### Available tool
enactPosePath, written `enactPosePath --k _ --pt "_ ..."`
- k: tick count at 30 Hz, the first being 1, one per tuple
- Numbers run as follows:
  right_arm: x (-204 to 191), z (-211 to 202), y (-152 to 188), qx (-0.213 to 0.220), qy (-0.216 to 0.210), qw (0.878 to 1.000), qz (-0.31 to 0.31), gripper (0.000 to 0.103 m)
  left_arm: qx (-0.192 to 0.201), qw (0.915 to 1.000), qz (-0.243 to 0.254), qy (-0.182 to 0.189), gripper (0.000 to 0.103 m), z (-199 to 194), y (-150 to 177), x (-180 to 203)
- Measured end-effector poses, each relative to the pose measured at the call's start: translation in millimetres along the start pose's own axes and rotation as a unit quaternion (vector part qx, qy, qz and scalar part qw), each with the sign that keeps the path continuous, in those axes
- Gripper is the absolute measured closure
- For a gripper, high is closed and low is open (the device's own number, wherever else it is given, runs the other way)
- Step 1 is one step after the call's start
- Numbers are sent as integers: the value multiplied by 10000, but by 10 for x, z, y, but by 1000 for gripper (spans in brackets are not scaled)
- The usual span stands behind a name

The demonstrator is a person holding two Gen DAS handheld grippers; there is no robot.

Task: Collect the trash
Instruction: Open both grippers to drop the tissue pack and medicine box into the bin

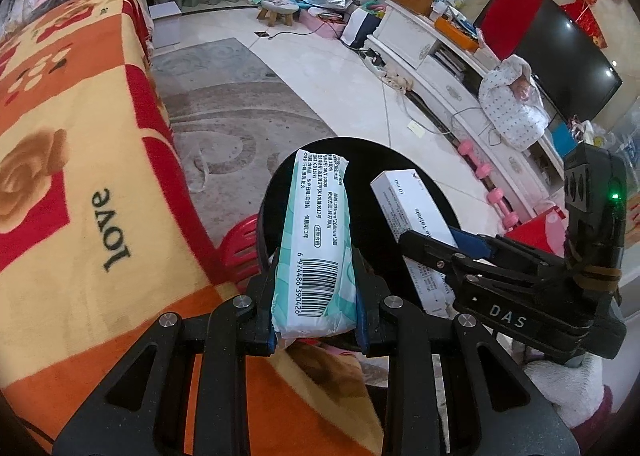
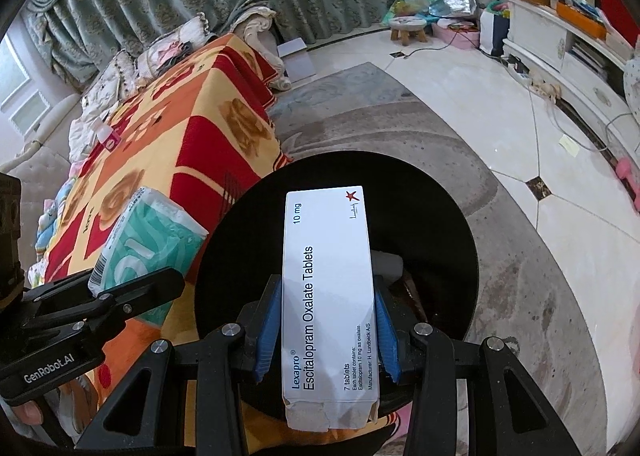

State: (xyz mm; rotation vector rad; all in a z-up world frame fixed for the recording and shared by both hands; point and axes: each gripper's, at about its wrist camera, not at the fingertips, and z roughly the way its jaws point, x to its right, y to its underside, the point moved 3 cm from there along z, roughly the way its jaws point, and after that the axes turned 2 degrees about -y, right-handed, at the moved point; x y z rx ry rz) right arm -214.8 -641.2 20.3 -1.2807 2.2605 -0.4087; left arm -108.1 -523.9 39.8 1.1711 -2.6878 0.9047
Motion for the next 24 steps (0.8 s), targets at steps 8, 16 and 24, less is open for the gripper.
enactPosePath --k 8,16,24 --pt "86 -20 -61 38 10 9995 299 57 251 9994 -170 182 44 -52 -27 21" --pt "-1 -130 6 180 146 9996 145 56 701 9970 -65 -336 43 -311 -3 3" --pt "-280 -484 29 833 456 9953 -183 55 1197 9901 -27 -734 43 -742 100 -84"
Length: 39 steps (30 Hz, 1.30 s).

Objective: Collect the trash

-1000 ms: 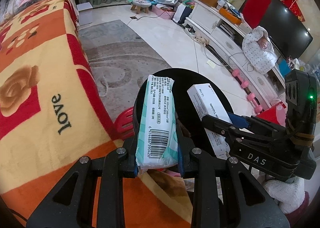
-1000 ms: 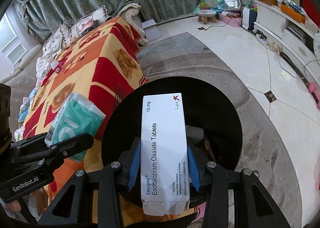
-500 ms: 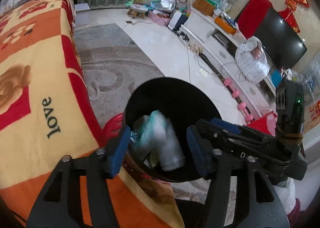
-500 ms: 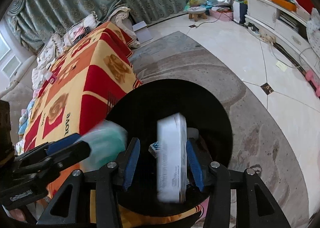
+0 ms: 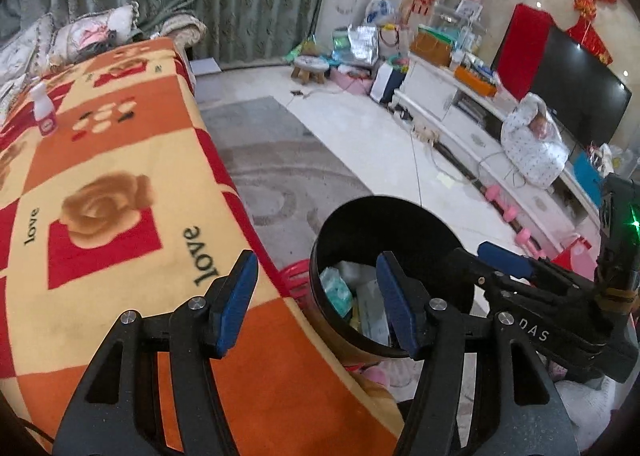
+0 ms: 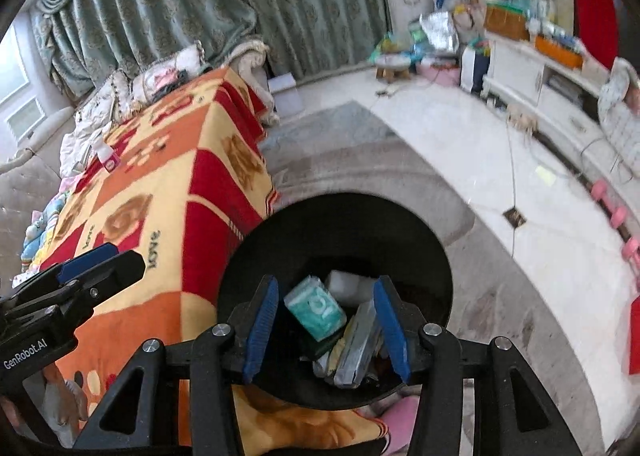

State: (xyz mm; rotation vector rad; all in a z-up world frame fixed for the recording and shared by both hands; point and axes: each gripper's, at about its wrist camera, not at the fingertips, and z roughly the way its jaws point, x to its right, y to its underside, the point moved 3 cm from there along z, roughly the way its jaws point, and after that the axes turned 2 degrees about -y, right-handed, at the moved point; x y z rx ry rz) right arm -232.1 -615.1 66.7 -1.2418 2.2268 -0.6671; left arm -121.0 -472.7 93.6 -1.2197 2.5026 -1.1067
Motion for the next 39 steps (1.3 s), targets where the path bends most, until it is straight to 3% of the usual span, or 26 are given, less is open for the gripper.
enactPosePath --k 9,22,39 --pt "-244 -452 -37 684 310 9970 -196 48 653 9971 230 -322 43 -517 -20 -52" --pt "-487 -899 13 1352 453 9894 -275 36 1138 9917 279 -521 43 -943 65 -104" --pt "-626 -1002 9 1453 489 9873 -418 28 1200 9912 200 -516 43 -1047 82 -148"
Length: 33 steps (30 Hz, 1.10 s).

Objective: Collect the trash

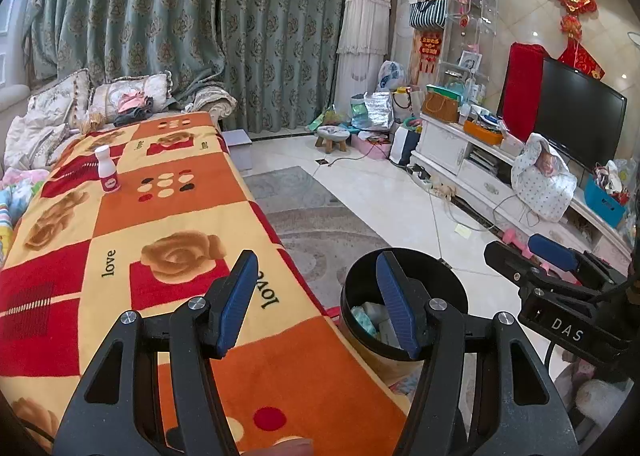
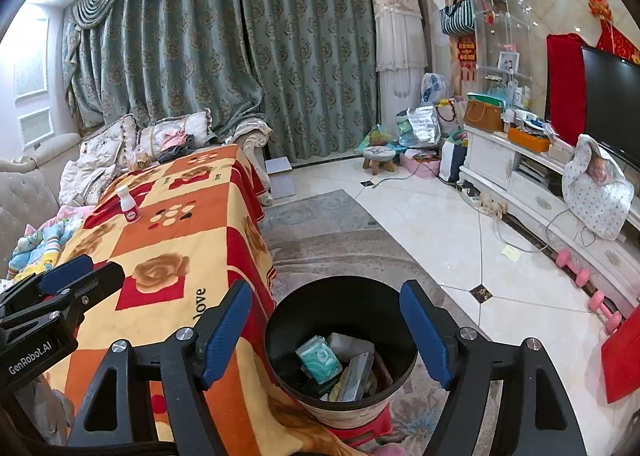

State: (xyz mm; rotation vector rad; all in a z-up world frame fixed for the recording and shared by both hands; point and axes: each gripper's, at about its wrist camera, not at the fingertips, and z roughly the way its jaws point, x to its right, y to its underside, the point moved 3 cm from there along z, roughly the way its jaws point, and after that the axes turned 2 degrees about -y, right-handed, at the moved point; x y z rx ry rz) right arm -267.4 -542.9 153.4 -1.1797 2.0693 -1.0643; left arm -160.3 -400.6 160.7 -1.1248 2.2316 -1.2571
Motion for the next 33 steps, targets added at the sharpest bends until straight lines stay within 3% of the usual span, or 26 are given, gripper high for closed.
enactPosePath --k 33 --pt "12 78 94 -152 -10 9999 -29 24 -112 9999 -104 37 43 37 61 44"
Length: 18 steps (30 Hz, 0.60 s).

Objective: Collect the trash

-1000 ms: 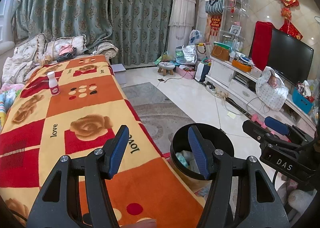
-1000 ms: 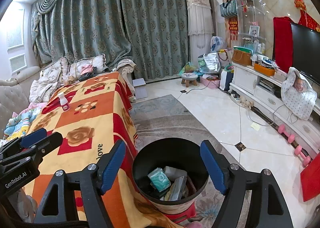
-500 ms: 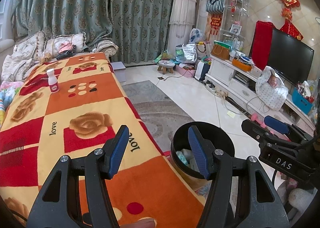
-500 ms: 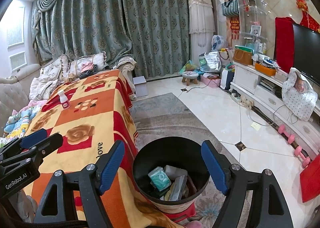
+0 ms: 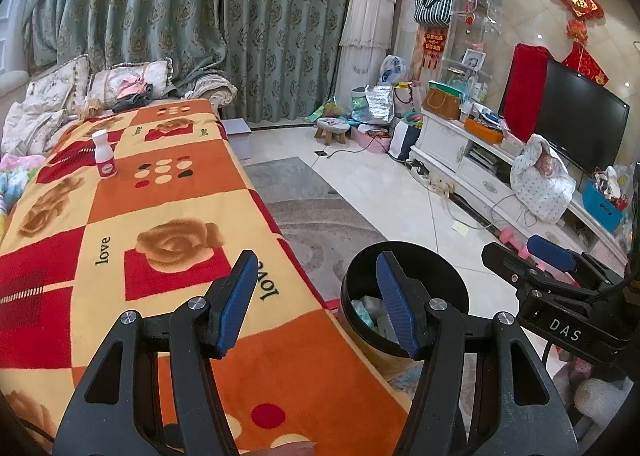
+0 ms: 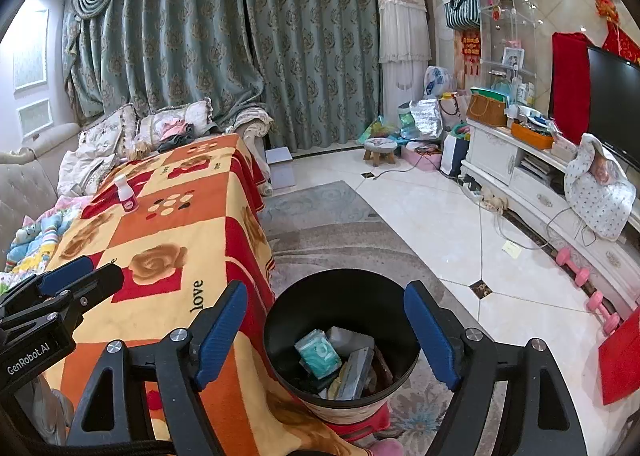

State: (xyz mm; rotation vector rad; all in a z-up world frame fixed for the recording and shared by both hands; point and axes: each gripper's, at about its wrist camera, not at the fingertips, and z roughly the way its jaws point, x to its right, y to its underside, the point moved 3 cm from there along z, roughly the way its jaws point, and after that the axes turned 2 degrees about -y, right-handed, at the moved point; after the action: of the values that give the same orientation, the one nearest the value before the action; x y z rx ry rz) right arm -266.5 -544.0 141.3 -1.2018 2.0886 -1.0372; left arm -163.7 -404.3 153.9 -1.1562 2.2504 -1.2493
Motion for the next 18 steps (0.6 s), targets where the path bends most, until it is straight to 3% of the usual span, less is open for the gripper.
enactPosePath --k 18 --pt "3 7 -1 -37 8 10000 -19 23 -18 10000 -15 7 43 8 17 9"
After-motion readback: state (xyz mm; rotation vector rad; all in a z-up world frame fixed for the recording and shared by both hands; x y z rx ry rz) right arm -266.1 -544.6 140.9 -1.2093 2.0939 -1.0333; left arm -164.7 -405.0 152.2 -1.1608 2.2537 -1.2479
